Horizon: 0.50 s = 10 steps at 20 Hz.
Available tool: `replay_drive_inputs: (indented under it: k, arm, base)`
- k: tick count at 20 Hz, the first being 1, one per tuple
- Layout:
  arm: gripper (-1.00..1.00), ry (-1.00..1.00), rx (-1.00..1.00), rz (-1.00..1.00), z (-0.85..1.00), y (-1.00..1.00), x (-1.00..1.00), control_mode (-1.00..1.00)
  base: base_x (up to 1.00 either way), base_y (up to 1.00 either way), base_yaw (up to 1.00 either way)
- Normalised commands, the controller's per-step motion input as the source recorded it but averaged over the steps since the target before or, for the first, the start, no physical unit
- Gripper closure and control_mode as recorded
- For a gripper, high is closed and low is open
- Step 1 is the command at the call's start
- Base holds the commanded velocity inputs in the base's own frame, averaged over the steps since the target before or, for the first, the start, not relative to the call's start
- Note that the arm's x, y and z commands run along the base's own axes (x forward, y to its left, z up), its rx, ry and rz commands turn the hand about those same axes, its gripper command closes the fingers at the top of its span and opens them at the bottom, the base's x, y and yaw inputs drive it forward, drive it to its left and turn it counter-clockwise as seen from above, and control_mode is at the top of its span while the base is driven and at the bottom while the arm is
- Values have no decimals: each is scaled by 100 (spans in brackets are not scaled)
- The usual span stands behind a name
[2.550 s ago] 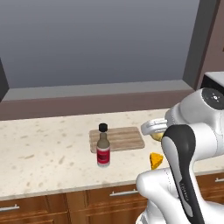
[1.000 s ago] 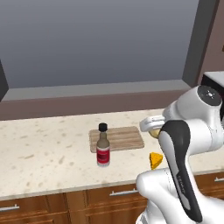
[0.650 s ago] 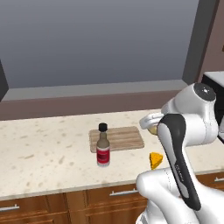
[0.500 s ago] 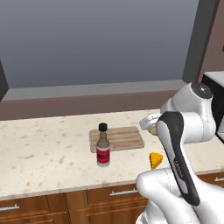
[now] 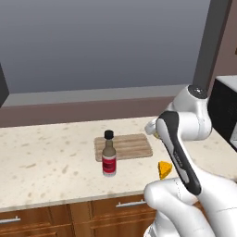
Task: Retrieve the reheated potato from the microwave, then place the potato, cheese, and condiment on the cutting board.
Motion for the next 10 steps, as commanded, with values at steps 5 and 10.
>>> replay_drive_inputs:
  k: [5,10]
  arm:
    - [100,0,-7,0,-40,0,58,-100]
    - [100,1,-3,0,-38,2,64,-100]
  base:
    - [0,0,0]
    - [0,0,0]
